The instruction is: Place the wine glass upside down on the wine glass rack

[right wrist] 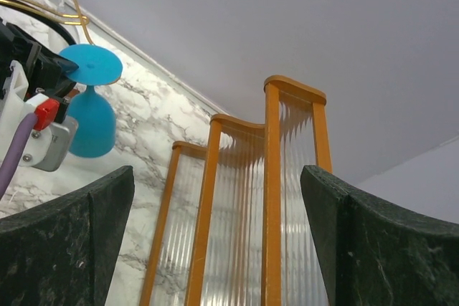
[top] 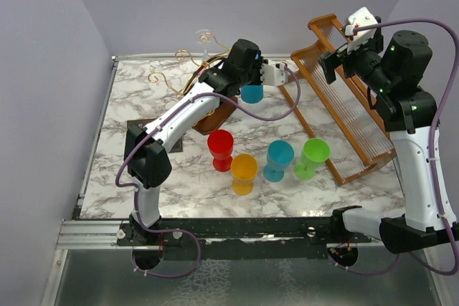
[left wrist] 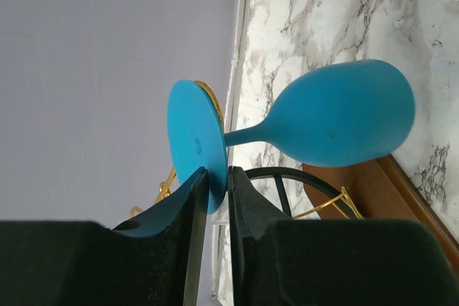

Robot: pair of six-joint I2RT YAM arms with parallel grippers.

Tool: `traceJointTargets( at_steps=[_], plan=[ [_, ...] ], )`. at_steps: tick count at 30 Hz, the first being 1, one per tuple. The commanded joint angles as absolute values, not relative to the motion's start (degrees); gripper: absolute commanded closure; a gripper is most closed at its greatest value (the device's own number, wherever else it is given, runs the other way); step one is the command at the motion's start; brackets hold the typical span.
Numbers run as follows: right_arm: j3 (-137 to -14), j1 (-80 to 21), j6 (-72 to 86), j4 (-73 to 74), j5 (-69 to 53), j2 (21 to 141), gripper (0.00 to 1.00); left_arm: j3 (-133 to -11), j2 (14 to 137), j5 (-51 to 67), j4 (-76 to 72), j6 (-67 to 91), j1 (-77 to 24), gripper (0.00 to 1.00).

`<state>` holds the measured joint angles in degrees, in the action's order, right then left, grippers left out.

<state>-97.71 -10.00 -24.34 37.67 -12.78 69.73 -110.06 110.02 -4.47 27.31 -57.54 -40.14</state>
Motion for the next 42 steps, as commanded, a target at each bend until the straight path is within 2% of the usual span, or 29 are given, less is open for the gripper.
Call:
traceJointTargets(
  at_steps=[1,8,16,25,31,37,42],
  plan=[
    [-95.97,-9.67,-25.42,37.38,-13.55,69.09,0.01,-109.92,107.11,-4.12,28.93,-56.82,-40.43,0.79],
    [-92.60,-9.66,-28.30,40.88,-14.22,67.81,0.00,-109.43,105.69,-3.93,30.73,-55.51,-40.43,0.74],
    [-87.41,-9.66,-32.63,45.74,-17.34,65.16,0.00,-109.25,102.18,-1.79,32.99,-48.63,-40.43,0.55],
    [-79.51,-9.63,-38.62,55.78,-21.01,64.95,0.02,-109.51,97.60,5.36,34.77,-32.92,-36.61,0.27],
    [-73.09,-9.67,-40.27,59.42,-18.04,65.43,0.06,-110.03,94.57,12.73,33.02,-21.34,-30.48,0.03],
    [-70.71,-9.65,-41.44,63.51,-15.73,68.52,0.17,-109.13,93.37,13.09,31.25,-18.29,-28.42,0.01],
    [-69.63,-9.67,-42.14,64.55,-14.11,70.74,0.30,-108.71,93.13,13.43,30.92,-17.99,-27.88,0.01]
  ],
)
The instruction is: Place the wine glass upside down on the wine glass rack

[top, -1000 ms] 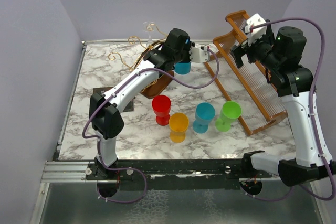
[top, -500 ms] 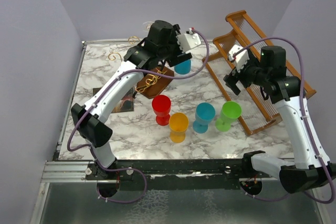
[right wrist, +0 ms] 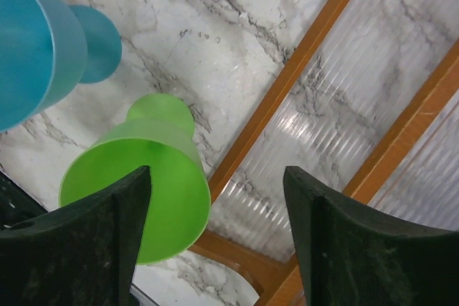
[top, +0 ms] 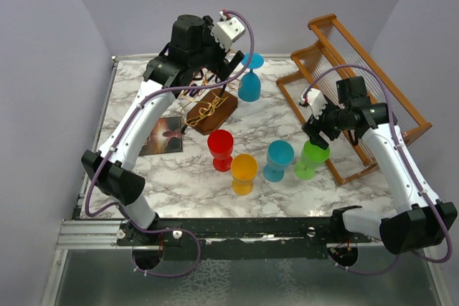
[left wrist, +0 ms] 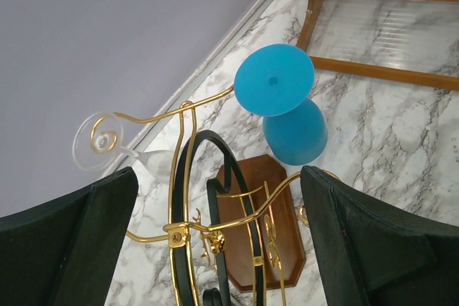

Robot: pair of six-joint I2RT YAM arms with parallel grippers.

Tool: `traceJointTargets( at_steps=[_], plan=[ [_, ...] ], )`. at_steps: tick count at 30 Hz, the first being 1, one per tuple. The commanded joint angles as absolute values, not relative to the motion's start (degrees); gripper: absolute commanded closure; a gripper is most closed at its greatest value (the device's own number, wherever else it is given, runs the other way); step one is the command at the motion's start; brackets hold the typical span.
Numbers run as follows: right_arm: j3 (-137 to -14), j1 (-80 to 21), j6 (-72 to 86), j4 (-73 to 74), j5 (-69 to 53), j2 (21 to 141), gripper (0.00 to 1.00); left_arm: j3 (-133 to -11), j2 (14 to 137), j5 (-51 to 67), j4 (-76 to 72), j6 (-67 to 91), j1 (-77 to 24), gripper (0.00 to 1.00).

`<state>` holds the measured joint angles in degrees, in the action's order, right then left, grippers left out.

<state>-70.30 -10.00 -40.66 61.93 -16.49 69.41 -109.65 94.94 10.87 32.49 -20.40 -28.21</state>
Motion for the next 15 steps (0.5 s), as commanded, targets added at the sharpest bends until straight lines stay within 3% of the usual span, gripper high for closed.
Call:
traceJointTargets(
  at_steps=[1,15],
  plan=[
    [-69.61,-9.67,-42.45,64.93,-14.07,71.28,0.32,-108.72,93.13,13.51,30.86,-17.99,-27.86,0.01],
    [-70.95,-9.67,-45.89,66.74,-18.18,77.62,0.72,-109.10,93.21,13.60,31.43,-18.20,-27.80,0.01]
  ],
)
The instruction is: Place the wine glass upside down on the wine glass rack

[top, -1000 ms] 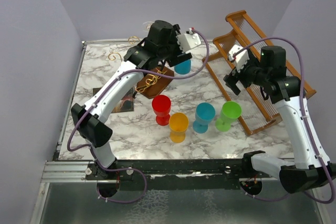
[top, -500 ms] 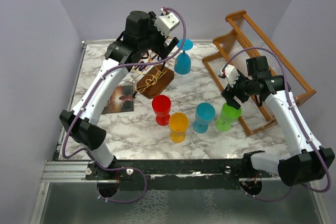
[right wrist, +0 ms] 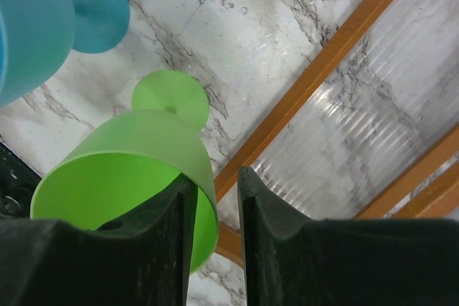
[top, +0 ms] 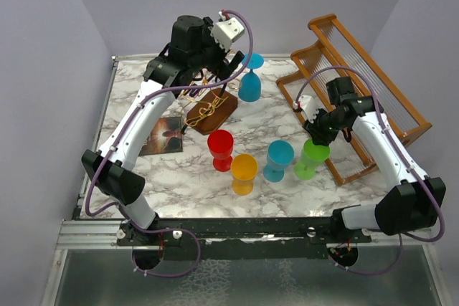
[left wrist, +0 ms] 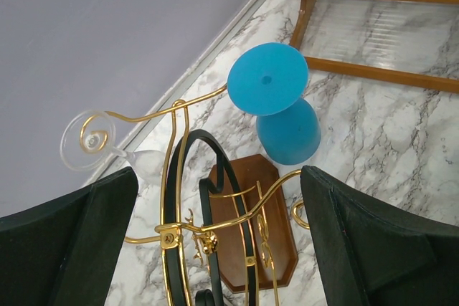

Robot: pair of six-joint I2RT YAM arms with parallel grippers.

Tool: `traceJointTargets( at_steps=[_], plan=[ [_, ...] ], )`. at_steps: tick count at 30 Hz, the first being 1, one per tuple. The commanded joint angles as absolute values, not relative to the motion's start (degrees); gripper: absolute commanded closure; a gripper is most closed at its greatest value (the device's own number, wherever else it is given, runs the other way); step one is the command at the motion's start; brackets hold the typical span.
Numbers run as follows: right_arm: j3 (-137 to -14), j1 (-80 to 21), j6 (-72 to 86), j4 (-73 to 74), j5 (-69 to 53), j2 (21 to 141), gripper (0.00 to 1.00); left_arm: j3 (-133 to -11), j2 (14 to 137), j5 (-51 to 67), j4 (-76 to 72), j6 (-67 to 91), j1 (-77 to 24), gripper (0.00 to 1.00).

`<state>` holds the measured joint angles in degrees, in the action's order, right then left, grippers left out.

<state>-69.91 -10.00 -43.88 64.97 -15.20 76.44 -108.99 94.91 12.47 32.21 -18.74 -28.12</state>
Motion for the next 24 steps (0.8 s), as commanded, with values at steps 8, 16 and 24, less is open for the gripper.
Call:
traceJointTargets(
  at_steps=[8,16,24],
  plan=[
    [-79.68,-9.66,-45.91,67.12,-20.33,81.41,0.98,-109.71,92.91,10.29,29.95,-16.40,-27.19,0.01],
    [-94.87,-9.66,-43.25,66.09,-20.91,85.37,0.99,-110.32,91.72,7.39,27.77,-14.12,-26.03,0.01],
    [-106.93,-9.67,-37.81,58.51,-20.41,85.89,0.99,-112.39,91.21,8.16,25.95,-8.92,-24.69,0.01]
  ],
)
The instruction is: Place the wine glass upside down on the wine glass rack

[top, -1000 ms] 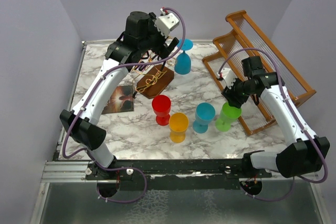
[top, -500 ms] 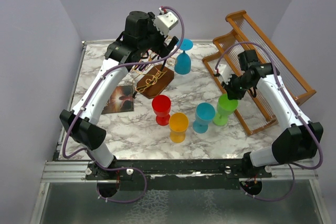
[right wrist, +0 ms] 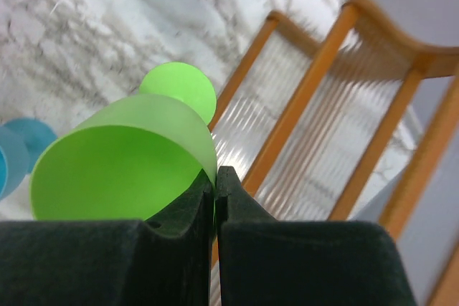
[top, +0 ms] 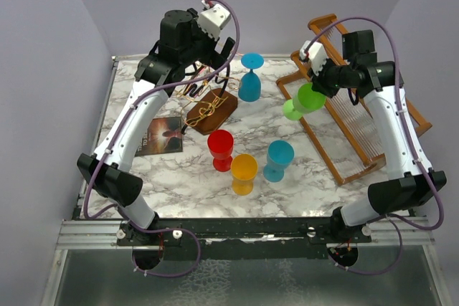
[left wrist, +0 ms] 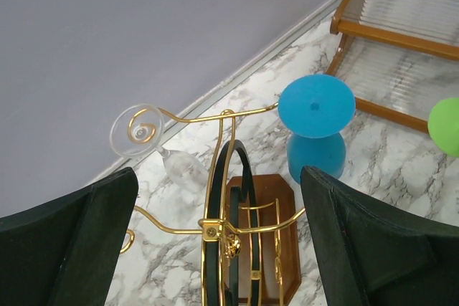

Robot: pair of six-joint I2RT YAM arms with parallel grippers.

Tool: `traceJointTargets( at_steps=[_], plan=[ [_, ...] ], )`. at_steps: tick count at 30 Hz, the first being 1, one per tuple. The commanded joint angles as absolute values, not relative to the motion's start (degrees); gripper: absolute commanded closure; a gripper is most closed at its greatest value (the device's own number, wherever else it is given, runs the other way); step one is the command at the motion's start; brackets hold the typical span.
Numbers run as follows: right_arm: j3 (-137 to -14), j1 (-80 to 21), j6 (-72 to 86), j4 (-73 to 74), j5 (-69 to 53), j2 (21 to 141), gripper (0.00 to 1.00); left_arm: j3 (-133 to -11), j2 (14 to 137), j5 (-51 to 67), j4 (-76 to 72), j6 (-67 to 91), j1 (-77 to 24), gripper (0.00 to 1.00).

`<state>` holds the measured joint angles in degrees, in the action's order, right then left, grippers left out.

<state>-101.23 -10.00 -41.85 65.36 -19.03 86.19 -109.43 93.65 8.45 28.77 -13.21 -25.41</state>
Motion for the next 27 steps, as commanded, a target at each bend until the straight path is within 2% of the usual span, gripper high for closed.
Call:
traceJointTargets(
  at_steps=[1,5,11,19,23,27],
  plan=[
    [-107.73,-9.67,-36.94,57.10,-20.84,85.50,0.99,-112.63,91.25,8.53,25.79,-7.96,-24.58,0.01],
    [-109.11,-9.67,-33.56,50.93,-23.98,83.04,0.99,-112.65,91.20,11.17,25.54,-2.12,-23.75,0.01],
    [-108.41,-9.66,-25.68,40.81,-27.99,78.76,0.99,-111.00,90.97,22.87,23.45,7.94,-22.21,0.05],
    [-109.66,-9.67,-18.49,37.15,-34.75,77.84,0.99,-107.41,92.25,37.30,13.89,24.65,-21.76,0.15],
    [-110.21,-9.60,-16.48,36.91,-37.40,77.91,0.99,-105.53,93.36,40.41,9.52,30.62,-21.79,0.20],
    [-110.37,-9.67,-15.49,36.83,-39.13,77.92,0.99,-103.84,94.09,42.48,6.29,34.77,-21.80,0.29]
  ],
)
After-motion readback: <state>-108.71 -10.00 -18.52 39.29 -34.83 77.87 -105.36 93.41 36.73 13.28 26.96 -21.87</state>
